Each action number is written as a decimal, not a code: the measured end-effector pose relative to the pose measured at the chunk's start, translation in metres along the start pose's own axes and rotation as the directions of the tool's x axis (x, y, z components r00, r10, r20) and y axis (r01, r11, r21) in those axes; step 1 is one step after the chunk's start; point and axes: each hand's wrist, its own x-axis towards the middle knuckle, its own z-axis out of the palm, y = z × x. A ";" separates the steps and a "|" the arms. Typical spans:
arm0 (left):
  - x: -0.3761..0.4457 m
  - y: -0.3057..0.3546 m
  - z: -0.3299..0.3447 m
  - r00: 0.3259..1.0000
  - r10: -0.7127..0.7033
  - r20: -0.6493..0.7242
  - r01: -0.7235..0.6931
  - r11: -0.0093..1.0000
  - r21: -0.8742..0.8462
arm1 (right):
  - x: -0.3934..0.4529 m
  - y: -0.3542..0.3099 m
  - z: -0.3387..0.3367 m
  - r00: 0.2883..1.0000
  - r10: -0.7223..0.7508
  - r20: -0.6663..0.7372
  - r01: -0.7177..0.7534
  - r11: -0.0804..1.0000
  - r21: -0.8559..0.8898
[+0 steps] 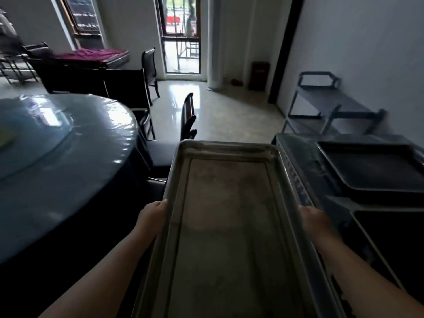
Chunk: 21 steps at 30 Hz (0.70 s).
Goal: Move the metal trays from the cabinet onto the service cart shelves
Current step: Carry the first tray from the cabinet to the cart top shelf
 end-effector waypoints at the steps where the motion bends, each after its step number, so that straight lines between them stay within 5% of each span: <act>1: 0.007 0.004 0.004 1.000 -0.009 -0.002 0.009 1.000 0.022 | 0.009 -0.002 0.001 1.000 0.006 -0.007 -0.006 1.000 0.012; 11: 0.117 0.028 0.108 1.000 -0.009 0.013 0.008 0.997 0.075 | 0.155 0.017 -0.011 0.999 0.022 -0.033 -0.021 0.999 0.043; 21: 0.207 0.121 0.185 0.992 -0.050 -0.112 0.067 0.986 0.151 | 0.337 -0.046 -0.035 0.995 -0.060 0.075 0.058 0.998 0.034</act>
